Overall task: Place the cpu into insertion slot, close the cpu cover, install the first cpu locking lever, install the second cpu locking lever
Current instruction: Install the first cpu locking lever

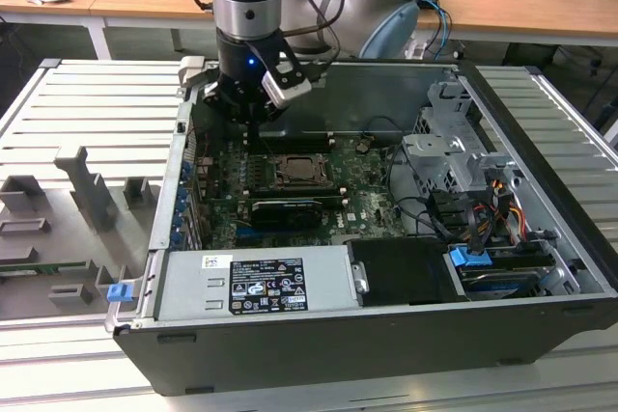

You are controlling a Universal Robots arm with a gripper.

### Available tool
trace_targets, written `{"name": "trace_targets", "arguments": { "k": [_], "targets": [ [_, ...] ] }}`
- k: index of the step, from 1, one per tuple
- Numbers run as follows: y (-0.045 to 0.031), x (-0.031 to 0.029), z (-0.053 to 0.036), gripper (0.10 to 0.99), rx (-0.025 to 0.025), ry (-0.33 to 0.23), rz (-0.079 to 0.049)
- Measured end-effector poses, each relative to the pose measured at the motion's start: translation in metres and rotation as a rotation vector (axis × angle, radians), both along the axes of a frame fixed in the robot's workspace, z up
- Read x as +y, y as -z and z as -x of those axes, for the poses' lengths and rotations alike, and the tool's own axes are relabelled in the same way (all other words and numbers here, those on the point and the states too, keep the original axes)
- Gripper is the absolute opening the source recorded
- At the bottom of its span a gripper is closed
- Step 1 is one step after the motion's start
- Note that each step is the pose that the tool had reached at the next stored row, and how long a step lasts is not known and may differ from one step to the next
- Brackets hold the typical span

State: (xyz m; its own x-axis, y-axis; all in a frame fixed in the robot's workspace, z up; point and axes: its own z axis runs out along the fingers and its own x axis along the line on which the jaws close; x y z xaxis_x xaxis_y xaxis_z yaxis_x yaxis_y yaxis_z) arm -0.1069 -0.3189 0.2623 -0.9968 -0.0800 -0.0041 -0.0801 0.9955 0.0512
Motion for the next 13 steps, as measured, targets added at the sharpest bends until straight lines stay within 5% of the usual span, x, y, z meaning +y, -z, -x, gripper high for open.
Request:
{"name": "trace_targets", "arguments": {
  "k": [13],
  "targets": [
    [0.0039,0.0031,0.0072,0.106,-0.0001,0.000,-0.010]
  ]
}}
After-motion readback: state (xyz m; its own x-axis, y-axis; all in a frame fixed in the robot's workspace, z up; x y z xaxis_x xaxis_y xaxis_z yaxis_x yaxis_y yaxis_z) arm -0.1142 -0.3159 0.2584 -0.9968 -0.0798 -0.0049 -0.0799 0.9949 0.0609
